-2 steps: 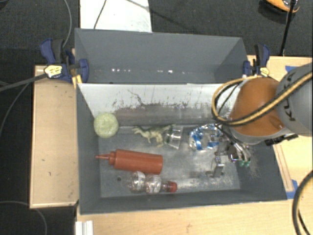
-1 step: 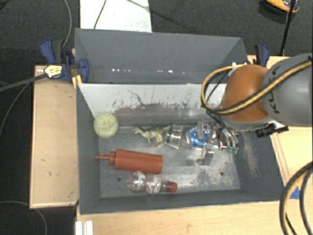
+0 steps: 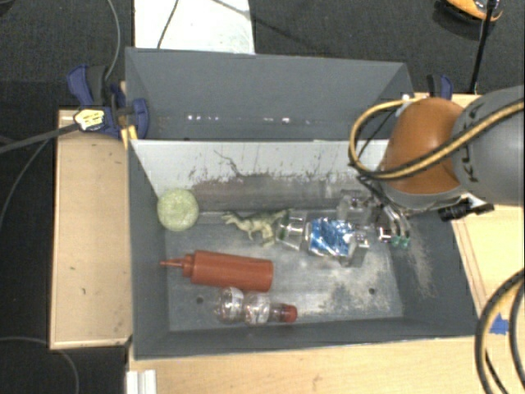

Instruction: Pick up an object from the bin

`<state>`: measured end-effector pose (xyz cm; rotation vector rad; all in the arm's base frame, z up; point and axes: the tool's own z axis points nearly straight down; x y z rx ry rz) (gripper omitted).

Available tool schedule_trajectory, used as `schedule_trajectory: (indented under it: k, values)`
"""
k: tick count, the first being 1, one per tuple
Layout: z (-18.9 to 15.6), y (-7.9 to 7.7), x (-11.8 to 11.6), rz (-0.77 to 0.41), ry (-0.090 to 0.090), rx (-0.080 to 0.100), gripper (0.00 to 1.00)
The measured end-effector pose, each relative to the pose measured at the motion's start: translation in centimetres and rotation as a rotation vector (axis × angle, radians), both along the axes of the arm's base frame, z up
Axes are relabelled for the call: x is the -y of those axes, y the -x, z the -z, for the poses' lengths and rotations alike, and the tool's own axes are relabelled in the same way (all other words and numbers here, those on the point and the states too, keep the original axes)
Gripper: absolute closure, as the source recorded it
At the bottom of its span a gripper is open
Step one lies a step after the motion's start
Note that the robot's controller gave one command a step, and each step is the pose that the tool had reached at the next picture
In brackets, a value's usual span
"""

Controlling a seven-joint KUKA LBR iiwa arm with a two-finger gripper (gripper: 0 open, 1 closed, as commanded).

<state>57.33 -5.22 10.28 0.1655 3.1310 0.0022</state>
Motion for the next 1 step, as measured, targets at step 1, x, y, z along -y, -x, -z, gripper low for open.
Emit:
schedule_trajectory:
  k: [1]
  values:
    - [0.7,0.04,0.85,-0.21,0.002,0.0,0.0]
